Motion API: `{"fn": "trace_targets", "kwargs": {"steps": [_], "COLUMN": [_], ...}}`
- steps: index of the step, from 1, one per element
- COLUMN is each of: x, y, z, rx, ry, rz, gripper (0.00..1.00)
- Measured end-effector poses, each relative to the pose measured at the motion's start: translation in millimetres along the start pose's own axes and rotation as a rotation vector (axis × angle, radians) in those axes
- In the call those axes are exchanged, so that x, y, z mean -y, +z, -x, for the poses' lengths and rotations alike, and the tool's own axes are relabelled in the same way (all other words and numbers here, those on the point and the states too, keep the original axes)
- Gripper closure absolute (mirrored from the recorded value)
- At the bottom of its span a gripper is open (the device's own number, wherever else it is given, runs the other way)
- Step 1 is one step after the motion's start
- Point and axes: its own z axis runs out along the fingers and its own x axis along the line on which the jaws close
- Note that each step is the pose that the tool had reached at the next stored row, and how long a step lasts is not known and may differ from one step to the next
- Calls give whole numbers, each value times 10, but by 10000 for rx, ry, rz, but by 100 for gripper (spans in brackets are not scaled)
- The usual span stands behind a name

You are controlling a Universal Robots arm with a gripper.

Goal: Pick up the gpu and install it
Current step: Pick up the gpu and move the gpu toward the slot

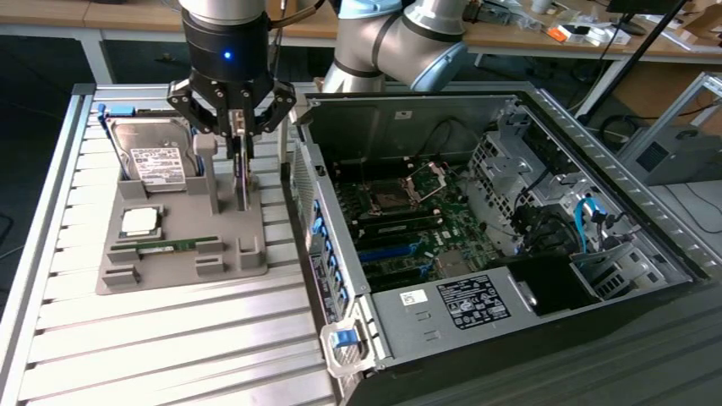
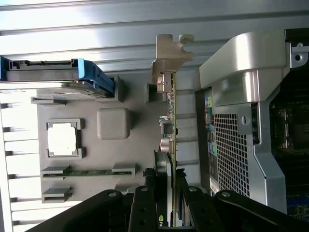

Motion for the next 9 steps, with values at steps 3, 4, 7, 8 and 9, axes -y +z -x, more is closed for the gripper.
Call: {"fn": "trace_targets", "kwargs": {"steps": [3, 4, 7, 8, 9], "x": [0, 0, -1, -1, -1], "y": [-7, -9, -17, -21, -24], "z": [0, 0, 0, 0, 1], "rx": [1, 1, 1, 0, 1], "ry": [0, 0, 0, 0, 0], "rz": [0, 0, 0, 0, 0], "gripper": [73, 73, 73, 73, 73]}}
